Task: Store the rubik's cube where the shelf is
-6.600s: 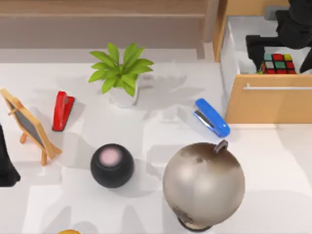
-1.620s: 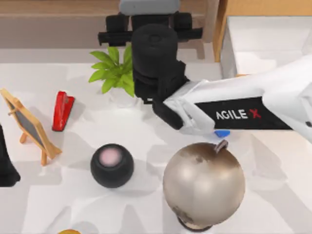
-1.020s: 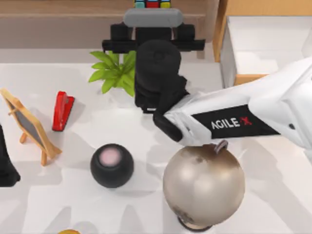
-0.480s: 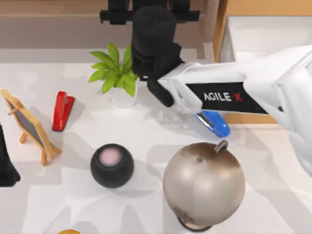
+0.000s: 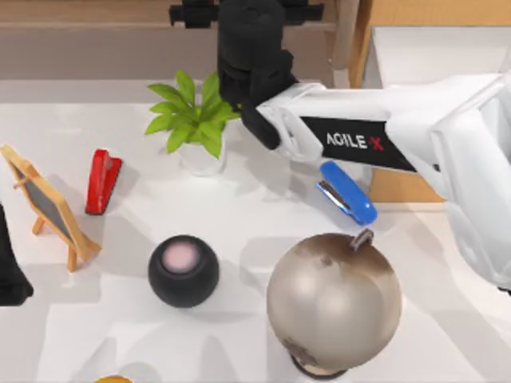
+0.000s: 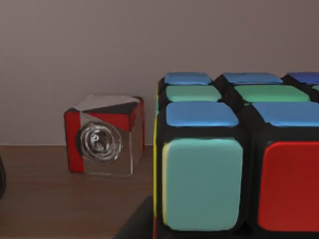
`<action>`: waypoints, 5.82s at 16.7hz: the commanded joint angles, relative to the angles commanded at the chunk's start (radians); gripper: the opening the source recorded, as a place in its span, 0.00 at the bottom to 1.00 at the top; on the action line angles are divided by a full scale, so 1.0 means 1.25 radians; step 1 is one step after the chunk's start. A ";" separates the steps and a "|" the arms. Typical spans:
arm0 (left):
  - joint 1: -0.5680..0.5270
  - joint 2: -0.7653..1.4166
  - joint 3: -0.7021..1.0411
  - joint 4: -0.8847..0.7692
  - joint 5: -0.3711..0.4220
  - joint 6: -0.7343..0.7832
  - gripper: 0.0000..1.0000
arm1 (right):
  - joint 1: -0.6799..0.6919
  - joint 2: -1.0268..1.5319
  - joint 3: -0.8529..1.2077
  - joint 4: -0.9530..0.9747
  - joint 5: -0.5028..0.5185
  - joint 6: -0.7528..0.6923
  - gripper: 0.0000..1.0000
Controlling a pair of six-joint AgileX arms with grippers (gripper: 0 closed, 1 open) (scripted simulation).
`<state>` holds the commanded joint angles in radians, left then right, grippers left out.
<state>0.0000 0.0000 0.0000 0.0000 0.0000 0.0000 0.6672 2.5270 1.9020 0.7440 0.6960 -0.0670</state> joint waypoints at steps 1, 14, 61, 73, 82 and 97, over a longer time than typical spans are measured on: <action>0.000 0.000 0.000 0.000 0.000 0.000 1.00 | 0.000 0.000 0.000 0.000 0.000 0.000 0.00; 0.000 0.000 0.000 0.000 0.000 0.000 1.00 | 0.000 0.000 0.000 0.000 0.000 0.000 0.83; 0.000 0.000 0.000 0.000 0.000 0.000 1.00 | -0.257 -0.439 -1.350 0.810 -0.254 -1.190 1.00; 0.000 0.000 0.000 0.000 0.000 0.000 1.00 | -0.287 -0.426 -1.274 0.749 -0.284 -1.191 1.00; 0.000 0.000 0.000 0.000 0.000 0.000 1.00 | -0.287 -0.426 -1.274 0.749 -0.284 -1.191 0.55; 0.000 0.000 0.000 0.000 0.000 0.000 1.00 | -0.287 -0.426 -1.274 0.749 -0.284 -1.191 0.00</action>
<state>0.0000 0.0000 0.0000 0.0000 0.0000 0.0000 0.3082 1.9940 0.3092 1.6799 0.3406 -1.5554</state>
